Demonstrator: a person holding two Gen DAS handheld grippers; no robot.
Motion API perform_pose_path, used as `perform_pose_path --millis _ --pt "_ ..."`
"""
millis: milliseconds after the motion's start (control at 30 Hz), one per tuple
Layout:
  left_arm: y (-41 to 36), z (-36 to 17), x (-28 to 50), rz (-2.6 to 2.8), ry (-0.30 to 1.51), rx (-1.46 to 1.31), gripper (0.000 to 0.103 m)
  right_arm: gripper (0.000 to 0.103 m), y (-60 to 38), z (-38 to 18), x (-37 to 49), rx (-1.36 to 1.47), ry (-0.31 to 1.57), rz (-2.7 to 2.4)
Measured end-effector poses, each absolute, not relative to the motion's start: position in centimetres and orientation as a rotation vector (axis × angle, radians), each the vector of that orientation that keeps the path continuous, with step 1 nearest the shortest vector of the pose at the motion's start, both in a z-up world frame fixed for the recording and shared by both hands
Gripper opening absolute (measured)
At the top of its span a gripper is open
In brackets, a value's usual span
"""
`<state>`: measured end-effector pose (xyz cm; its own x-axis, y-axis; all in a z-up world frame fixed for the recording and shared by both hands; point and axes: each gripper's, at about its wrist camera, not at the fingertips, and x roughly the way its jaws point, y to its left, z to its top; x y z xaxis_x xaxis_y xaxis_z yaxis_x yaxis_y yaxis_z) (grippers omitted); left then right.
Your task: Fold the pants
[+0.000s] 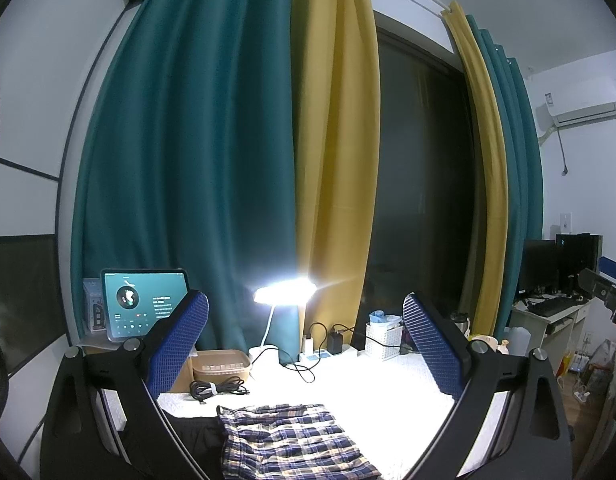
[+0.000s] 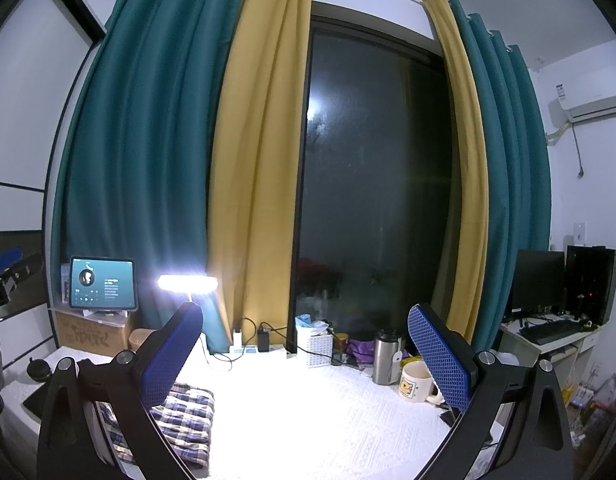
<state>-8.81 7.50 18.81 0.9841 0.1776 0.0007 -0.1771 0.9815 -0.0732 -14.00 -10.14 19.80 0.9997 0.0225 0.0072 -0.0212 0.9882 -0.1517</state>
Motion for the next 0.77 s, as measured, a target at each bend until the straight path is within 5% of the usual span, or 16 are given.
perform_pose_path --millis 767 --pt "6.88 18.59 -8.89 0.168 -0.007 -0.051 0.098 0.103 -10.23 19.89 -14.06 -0.151 -0.01 0.011"
